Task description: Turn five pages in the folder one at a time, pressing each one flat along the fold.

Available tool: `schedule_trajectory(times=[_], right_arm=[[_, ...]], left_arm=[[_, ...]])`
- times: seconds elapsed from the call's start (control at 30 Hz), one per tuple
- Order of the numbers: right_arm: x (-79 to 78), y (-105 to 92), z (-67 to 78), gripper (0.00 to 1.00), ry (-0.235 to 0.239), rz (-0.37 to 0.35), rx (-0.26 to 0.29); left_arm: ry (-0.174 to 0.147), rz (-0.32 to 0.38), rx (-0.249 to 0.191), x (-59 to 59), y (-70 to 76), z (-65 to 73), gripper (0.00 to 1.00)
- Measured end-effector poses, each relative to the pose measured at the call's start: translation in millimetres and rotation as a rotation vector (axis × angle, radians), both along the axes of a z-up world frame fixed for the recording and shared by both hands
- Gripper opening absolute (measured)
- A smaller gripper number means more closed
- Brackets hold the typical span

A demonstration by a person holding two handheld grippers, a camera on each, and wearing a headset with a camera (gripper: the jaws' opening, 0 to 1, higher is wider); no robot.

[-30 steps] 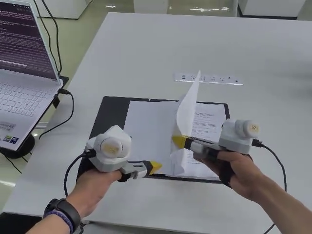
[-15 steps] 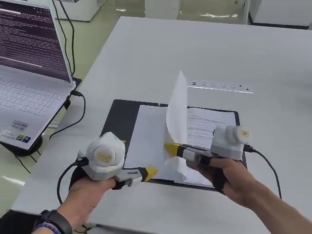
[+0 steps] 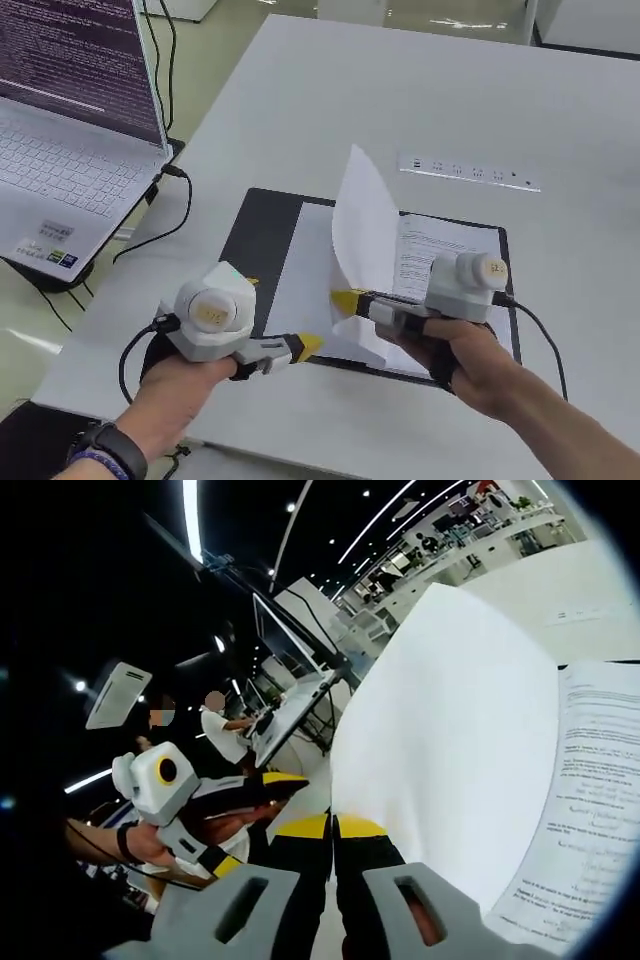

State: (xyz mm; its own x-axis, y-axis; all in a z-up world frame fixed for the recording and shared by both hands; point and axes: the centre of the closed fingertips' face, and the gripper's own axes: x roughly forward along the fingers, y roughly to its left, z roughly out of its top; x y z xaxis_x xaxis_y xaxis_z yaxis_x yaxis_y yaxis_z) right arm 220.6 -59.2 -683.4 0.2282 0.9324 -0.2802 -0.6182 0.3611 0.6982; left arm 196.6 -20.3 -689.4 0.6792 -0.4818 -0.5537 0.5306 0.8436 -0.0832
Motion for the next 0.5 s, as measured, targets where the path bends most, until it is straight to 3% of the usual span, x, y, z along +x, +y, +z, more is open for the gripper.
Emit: schedule_trajectory(times=[0.2, 0.5], right_arm=[[-3.3, 16.8, -5.9, 0.0, 0.008, 0.028, -0.014], [0.4, 36.6, -31.8, 0.0, 0.059, 0.038, -0.05]], left_arm=[[0.011, 0.011, -0.009, 0.3, 9.4, -4.7, 0.74], [0.009, 0.034, -0.011, -0.2, 24.7, -5.7, 0.74]])
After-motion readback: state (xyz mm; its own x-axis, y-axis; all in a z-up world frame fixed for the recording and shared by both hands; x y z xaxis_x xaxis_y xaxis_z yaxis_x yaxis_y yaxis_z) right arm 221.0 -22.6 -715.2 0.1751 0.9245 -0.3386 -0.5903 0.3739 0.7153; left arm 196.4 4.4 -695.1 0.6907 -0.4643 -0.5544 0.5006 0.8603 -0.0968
